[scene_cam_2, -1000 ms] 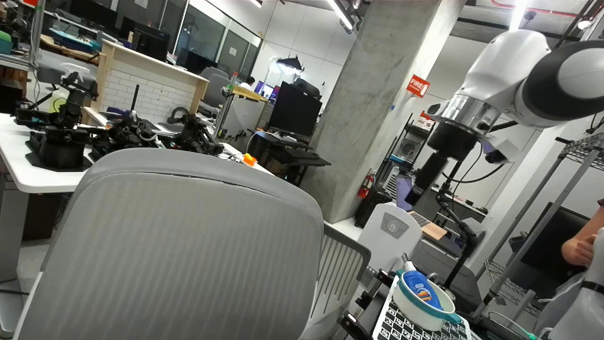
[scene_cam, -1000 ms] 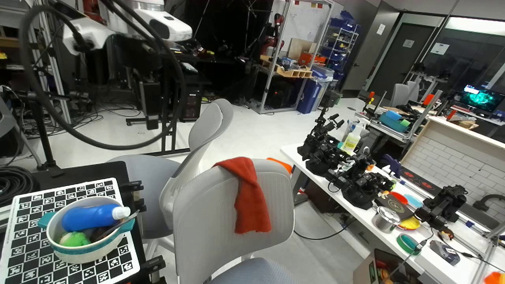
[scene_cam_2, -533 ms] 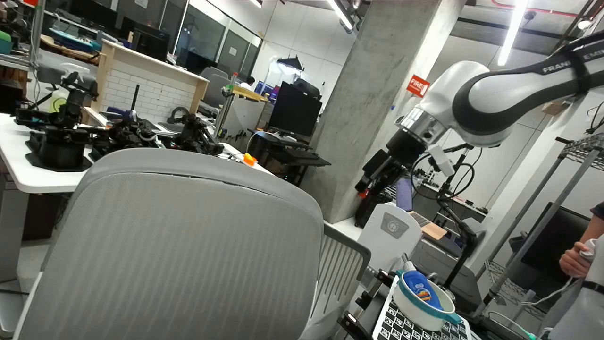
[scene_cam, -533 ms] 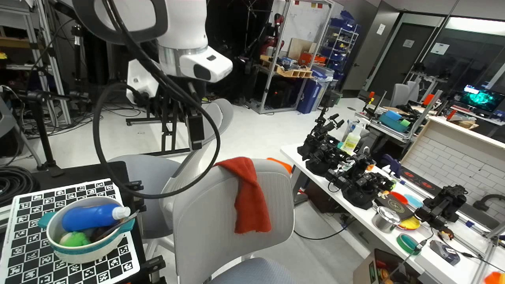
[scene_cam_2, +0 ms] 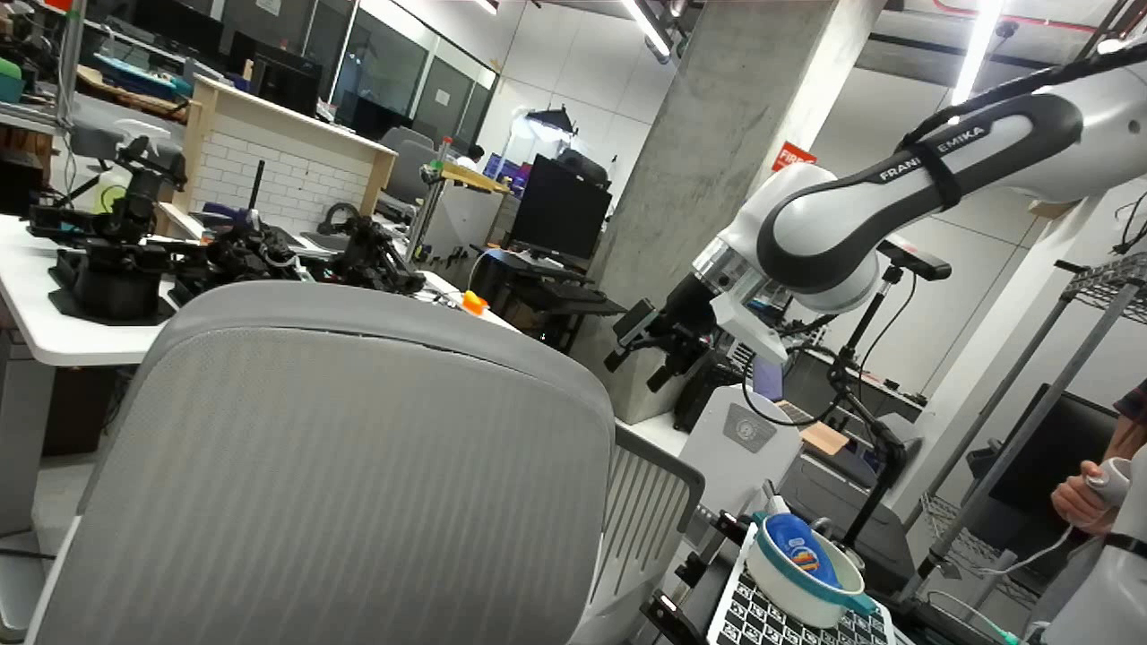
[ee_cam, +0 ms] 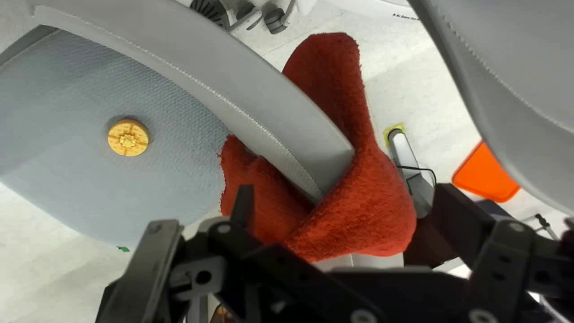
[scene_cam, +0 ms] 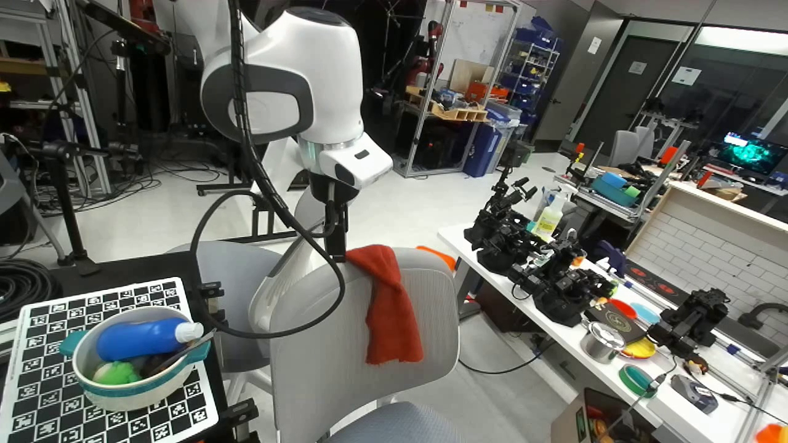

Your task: Remove the orange cloth from the chair on the right, put it on the chair on the left and then back on the chair on the right

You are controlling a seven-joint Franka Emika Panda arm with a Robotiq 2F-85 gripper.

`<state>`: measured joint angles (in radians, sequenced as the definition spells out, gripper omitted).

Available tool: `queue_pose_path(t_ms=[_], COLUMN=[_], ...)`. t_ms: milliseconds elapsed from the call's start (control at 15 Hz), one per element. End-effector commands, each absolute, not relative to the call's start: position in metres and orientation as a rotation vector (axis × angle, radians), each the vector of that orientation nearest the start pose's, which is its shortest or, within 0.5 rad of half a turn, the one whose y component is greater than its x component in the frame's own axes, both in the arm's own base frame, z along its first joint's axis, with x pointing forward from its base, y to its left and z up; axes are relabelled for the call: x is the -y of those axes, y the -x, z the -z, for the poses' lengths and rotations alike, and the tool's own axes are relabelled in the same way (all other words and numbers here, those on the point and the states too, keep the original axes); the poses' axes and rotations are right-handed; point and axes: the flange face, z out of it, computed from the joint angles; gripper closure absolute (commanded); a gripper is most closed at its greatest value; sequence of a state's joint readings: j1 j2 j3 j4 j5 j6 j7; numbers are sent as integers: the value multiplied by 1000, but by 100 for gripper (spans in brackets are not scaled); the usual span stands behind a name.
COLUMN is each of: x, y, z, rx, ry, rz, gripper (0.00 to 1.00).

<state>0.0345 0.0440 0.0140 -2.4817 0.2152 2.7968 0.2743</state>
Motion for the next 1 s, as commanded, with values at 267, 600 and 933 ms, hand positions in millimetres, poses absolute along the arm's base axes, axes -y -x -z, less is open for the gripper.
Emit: queue_pose_path(t_ms=[267, 600, 933], x=[2, 13, 14], y=[-542, -567, -583], z=[-269, -251, -237], rx=[-904, -990, -1008], ry=[2805, 2765, 2758], rz=[457, 500, 485], gripper=[0, 0, 25])
